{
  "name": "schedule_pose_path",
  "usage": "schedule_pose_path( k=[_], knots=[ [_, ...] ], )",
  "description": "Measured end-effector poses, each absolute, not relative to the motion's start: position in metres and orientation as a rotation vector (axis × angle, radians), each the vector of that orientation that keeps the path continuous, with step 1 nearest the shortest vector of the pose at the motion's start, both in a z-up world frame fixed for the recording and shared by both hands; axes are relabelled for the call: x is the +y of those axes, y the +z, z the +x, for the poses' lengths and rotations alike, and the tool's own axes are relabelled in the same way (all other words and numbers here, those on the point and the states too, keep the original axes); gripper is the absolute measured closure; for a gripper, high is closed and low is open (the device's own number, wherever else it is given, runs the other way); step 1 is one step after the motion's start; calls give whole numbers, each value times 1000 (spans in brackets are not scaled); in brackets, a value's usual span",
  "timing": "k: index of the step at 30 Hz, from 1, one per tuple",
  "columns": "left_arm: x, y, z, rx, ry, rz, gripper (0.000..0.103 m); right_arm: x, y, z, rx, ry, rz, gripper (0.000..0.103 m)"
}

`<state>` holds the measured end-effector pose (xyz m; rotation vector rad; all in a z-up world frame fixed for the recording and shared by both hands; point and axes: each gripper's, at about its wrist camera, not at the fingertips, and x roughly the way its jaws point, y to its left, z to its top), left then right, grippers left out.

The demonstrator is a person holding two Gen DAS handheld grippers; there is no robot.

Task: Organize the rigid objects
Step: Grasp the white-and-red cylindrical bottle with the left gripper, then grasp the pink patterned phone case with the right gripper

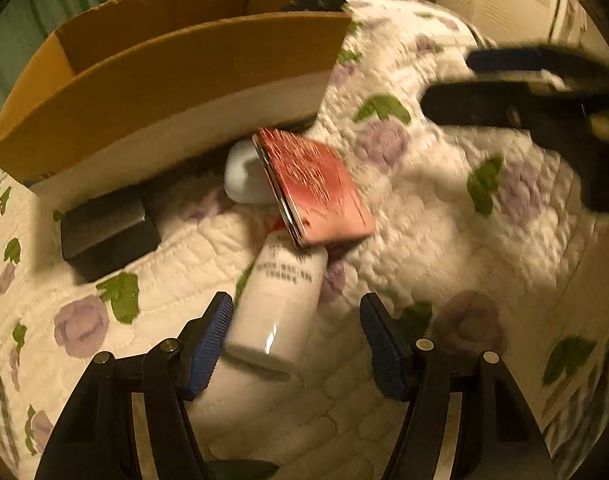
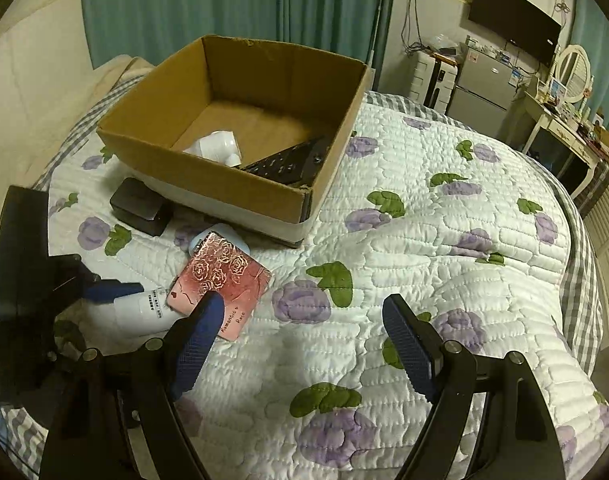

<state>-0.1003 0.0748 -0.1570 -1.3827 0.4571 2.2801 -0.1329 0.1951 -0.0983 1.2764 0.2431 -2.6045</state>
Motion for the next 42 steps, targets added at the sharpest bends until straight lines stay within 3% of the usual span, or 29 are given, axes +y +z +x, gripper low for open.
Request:
schedule_pose_path(
  k=[4,5,6,10,16,22,32,39,42],
  knots=[
    [64,-156,-112,367,2355,-1399,37,194,-99,-133,243,-2600,1281,21],
    [63,-157,-113,362,2351,-1404,40,193,-100,-133,246,-2599,1283,21],
    [63,-158,-111,354,2328,-1394,59,192,-100,-133,251,-2597,1284,21],
    [67,-152,-94,412,2336,-1350,65,191,-98,-131,256,-2599,1269,21],
    [23,-122,-77,232,2525,-1332,67,183,-98,-126,286,-2603,1231,21],
    [-9,-92,-80,169,2736,-1246,67,154,-115,-123,358,-2550,1251,21],
    [-8,-101,-95,90,2754,-1257,67,93,-166,-136,548,-2543,1304,22],
    [-8,-101,-95,80,2745,-1253,67,106,-152,-128,532,-2605,1257,45],
    [-9,-101,-95,73,2744,-1250,67,124,-137,-120,501,-2644,1234,49]
  ],
)
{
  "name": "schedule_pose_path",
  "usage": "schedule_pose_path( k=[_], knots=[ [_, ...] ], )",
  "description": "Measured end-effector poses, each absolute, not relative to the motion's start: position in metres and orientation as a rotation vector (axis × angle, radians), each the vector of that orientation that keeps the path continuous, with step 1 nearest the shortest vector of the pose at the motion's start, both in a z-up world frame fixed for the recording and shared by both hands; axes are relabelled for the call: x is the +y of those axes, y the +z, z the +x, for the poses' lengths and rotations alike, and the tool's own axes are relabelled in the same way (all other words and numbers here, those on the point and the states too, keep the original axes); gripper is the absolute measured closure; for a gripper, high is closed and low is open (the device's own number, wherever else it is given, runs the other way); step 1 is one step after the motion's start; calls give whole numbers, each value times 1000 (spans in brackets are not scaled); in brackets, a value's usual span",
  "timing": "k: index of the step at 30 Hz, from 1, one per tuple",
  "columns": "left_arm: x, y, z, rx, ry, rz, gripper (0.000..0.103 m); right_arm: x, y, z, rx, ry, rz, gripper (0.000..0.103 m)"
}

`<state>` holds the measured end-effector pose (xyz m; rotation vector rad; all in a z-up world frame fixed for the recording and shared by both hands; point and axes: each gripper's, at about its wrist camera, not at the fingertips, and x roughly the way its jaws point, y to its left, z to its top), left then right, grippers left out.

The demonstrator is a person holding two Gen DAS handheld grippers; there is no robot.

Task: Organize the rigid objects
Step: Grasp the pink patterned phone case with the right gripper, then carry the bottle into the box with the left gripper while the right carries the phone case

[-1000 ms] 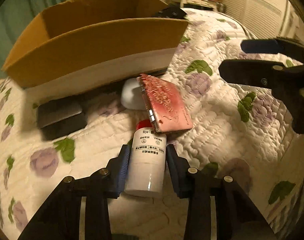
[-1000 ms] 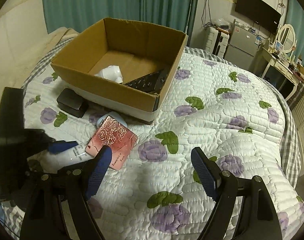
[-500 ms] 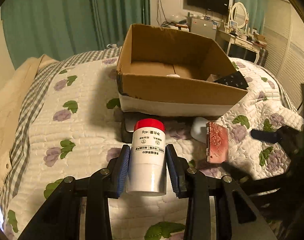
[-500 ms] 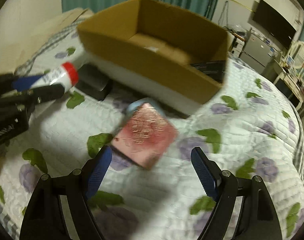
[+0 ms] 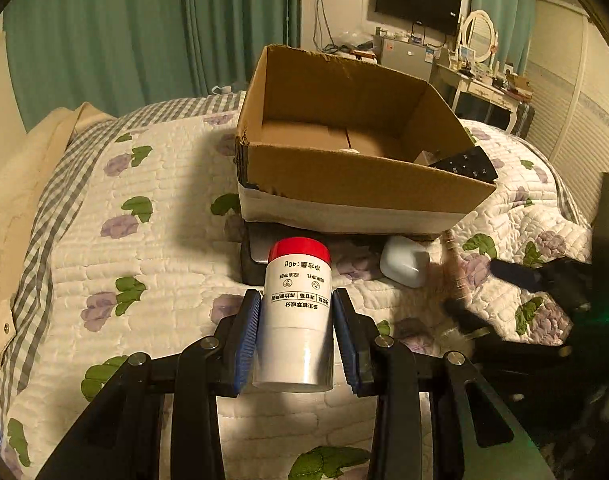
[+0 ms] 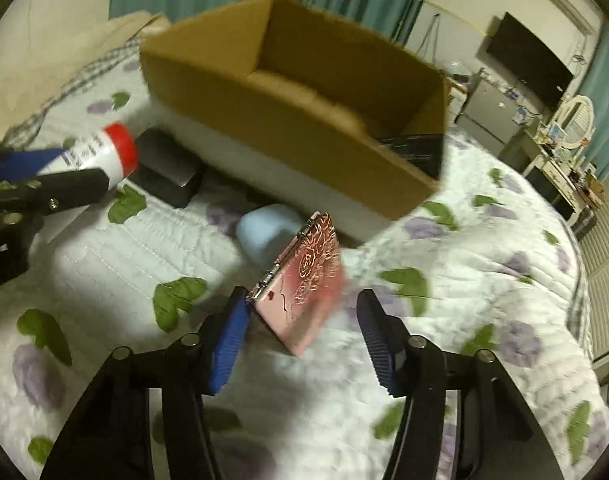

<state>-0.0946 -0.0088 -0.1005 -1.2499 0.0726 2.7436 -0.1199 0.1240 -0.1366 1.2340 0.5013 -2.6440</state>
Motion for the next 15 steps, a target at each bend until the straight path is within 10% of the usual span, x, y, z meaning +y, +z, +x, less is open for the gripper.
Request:
schedule_pose_path(
  k=[15],
  knots=[
    [-4,-94,-90,80,2752,-1220,67,158,-136,-141,176,-2625,1297,93]
  ],
)
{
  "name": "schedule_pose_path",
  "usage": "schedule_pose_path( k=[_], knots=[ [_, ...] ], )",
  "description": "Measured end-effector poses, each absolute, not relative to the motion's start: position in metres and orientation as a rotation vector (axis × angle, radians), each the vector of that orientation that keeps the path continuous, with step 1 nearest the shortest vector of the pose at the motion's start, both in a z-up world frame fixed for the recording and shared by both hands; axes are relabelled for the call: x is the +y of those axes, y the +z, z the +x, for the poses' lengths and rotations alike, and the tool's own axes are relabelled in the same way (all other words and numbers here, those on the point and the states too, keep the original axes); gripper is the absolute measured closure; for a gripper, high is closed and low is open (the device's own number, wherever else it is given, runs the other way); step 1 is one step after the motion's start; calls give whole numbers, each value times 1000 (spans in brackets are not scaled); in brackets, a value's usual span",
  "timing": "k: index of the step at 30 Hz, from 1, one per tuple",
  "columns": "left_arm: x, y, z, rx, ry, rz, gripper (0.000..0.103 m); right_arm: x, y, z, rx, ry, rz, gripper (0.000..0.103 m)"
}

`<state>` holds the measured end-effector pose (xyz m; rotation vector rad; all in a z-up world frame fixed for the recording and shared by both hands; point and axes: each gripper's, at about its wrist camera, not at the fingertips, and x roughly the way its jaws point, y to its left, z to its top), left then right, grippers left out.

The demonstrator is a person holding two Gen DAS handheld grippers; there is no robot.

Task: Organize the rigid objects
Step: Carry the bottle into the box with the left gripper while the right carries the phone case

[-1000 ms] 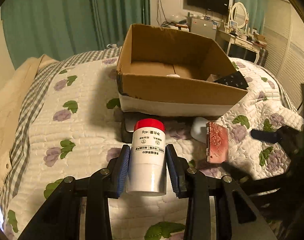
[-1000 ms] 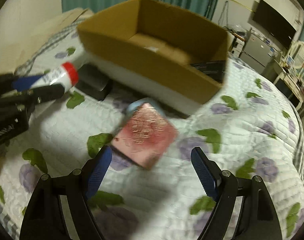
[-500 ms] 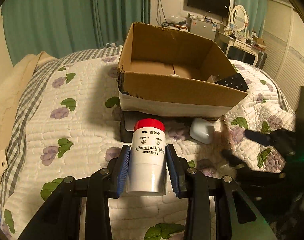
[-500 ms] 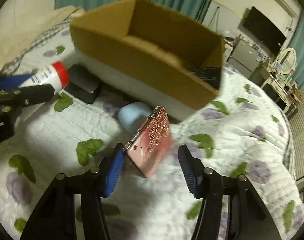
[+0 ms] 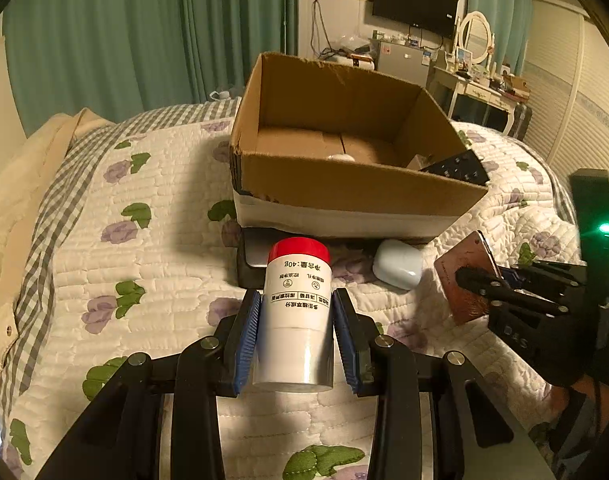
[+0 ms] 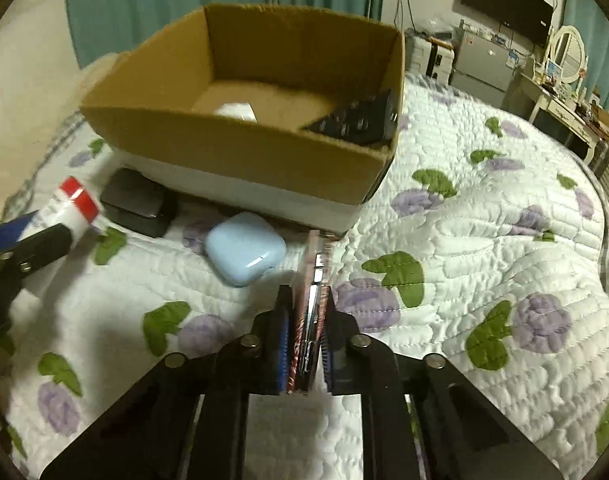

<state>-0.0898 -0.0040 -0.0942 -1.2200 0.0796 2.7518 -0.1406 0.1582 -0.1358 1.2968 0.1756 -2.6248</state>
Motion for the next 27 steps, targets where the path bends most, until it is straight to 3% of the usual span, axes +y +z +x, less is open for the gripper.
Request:
schedule_pose_path(
  k=[14,21,27],
  knots=[
    [18,-7,-81,132,2804,-963,67,159,-20,-132,205,-2619,996,93],
    [25,27,-125,150,2844,-868,66,150,26,-174,311,-2614,869,93],
    [30,23,-183,142,2868,-870,66,143,33,-219,382,-2613,829,93]
  ],
)
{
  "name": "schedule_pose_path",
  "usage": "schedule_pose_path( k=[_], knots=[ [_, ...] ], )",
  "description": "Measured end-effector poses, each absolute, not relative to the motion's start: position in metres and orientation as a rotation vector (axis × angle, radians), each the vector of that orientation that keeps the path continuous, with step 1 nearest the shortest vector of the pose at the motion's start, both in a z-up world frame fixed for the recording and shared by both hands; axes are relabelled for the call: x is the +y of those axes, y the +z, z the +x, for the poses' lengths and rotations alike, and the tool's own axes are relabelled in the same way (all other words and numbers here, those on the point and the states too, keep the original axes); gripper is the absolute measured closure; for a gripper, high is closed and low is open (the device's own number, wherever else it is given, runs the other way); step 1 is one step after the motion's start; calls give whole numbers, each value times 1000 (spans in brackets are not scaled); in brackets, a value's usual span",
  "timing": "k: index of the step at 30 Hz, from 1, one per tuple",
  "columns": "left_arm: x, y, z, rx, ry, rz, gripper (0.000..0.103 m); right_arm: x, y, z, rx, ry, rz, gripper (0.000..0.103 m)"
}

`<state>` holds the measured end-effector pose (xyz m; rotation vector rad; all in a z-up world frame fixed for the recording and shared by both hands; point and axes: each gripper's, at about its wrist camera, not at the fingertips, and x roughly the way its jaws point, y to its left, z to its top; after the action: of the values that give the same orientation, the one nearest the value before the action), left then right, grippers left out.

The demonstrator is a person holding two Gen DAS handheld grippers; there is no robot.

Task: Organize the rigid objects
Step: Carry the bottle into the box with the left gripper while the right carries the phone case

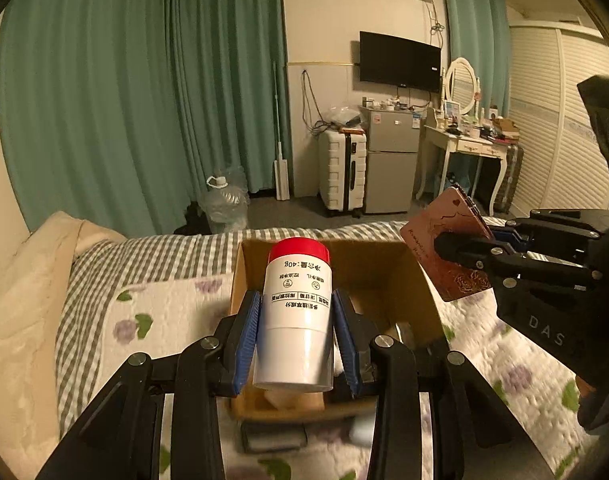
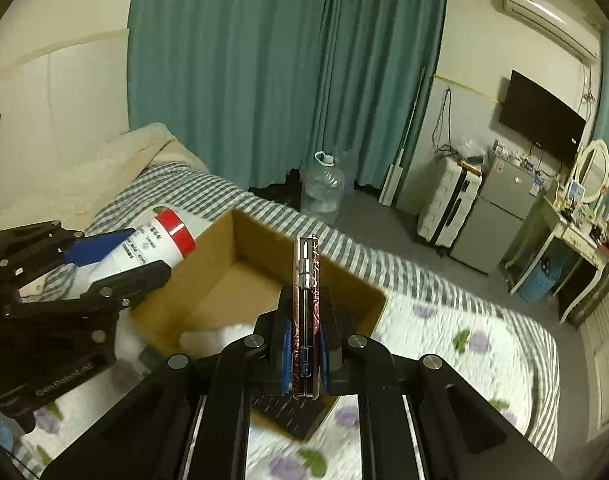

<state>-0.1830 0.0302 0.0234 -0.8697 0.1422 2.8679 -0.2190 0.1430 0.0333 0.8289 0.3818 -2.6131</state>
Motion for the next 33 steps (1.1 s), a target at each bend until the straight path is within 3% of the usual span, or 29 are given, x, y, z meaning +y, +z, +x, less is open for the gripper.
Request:
schedule_pose_path(
  k=[18,21,24,33],
  knots=[
    [41,-59,-243,197,2836,-1060,66,140,-31,-272,456,-2553,969,93],
    [38,-62,-249,183,2825,-1096,62,143,-32,-275,453,-2548,978,93],
    [40,-57,-245,200,2843,-1062,45,144,-30,-276,454,-2548,978,93],
    [44,-46,-231,232,2851,-1001,39,135,-34,-296,449,-2545,999,93]
  ],
)
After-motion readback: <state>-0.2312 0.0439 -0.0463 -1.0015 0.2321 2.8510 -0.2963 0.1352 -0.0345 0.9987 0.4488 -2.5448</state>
